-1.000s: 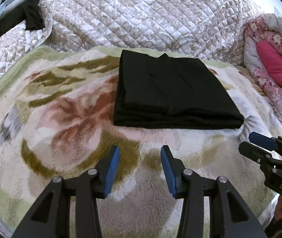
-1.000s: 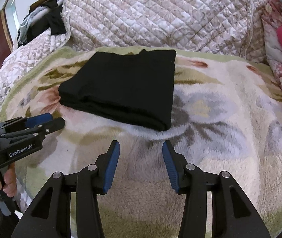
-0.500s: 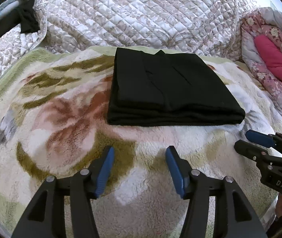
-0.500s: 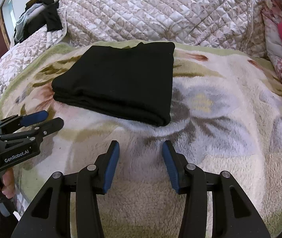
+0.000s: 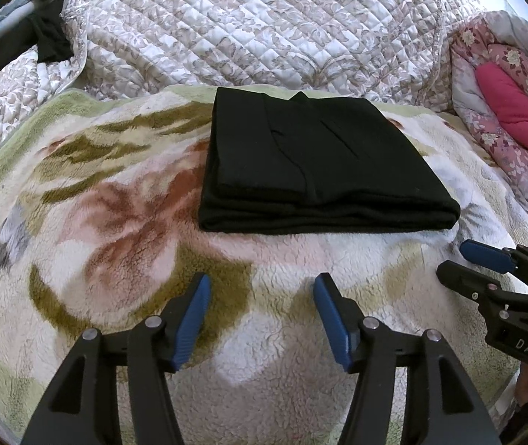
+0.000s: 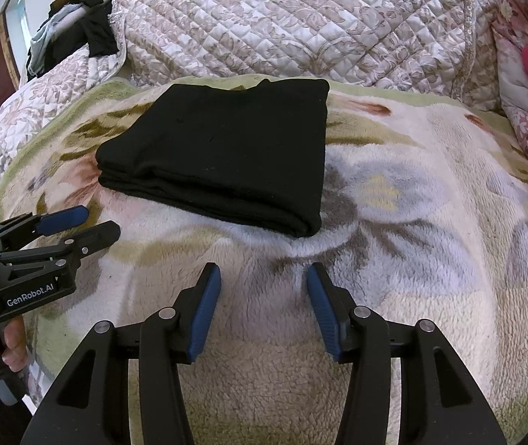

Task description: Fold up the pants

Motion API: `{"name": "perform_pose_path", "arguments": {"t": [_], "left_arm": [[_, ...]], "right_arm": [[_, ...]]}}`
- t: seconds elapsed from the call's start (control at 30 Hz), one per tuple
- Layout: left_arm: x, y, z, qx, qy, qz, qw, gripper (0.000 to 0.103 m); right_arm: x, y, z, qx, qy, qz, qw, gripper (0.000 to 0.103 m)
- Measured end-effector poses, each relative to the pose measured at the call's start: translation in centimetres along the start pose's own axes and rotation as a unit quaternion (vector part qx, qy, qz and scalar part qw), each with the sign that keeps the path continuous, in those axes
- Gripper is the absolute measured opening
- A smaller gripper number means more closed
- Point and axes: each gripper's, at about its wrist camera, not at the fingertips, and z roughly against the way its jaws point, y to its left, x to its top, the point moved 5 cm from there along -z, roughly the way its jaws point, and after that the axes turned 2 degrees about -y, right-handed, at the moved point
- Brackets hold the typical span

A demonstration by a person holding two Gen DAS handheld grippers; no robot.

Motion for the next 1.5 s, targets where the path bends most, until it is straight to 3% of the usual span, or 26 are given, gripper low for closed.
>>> {"name": "perform_pose_path", "arguments": {"t": [1.5], "left_arm": [[0.05,0.20,-0.21,0.010,0.016,-0.001,0.9998,0.068]], "right_arm": [[0.03,0.12,-0.12,-0.002,-0.001,0.001,1.000,0.052]]}}
